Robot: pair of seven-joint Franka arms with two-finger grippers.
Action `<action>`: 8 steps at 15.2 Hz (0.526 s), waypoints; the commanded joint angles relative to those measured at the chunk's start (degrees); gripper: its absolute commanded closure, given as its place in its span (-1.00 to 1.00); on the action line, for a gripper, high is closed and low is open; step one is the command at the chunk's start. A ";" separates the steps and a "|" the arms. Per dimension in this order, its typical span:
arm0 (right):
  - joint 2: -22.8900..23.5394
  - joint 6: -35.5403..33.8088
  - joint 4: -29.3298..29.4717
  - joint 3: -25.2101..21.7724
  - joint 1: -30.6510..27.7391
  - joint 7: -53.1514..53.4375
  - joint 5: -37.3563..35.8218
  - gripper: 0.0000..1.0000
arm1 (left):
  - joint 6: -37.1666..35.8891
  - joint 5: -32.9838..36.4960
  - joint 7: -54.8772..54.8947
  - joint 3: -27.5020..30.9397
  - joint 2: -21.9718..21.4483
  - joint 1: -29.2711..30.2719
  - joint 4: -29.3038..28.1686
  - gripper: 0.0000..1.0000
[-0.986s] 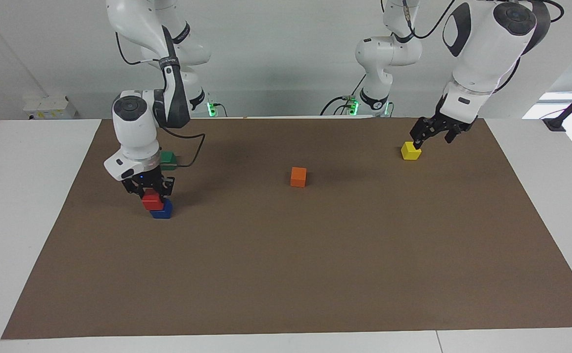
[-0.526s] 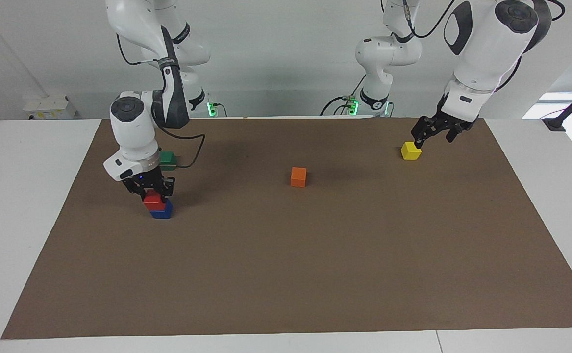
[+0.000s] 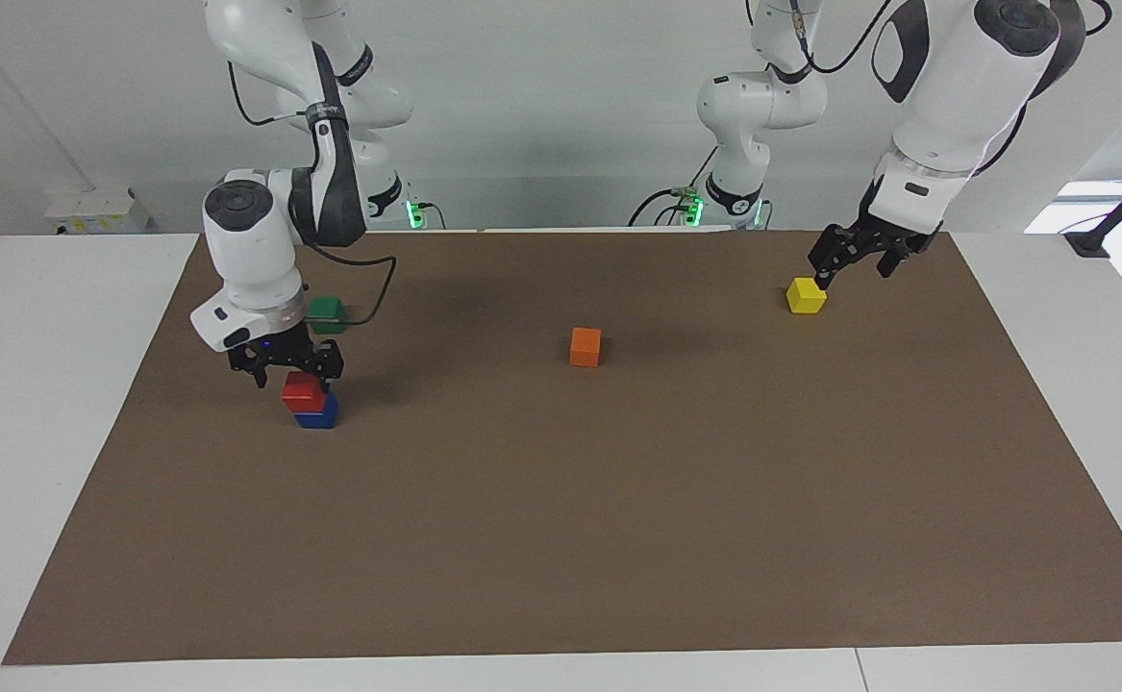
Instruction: Transfer red block to right arm and stack on blue block
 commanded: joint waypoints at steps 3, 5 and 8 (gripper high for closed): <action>-1.92 -15.42 14.36 0.11 -2.06 -9.18 8.18 -1.00 | -1.44 -0.79 0.59 -0.77 0.07 1.07 1.02 -1.00; -2.97 -18.67 17.61 0.11 -2.60 -11.03 9.70 -1.00 | -1.53 -0.79 0.51 -0.86 -0.02 1.07 0.93 -1.00; -3.07 -32.08 26.04 0.38 -2.42 -11.12 9.79 -1.00 | -1.44 -0.79 0.51 -0.86 -0.11 0.98 0.75 -1.00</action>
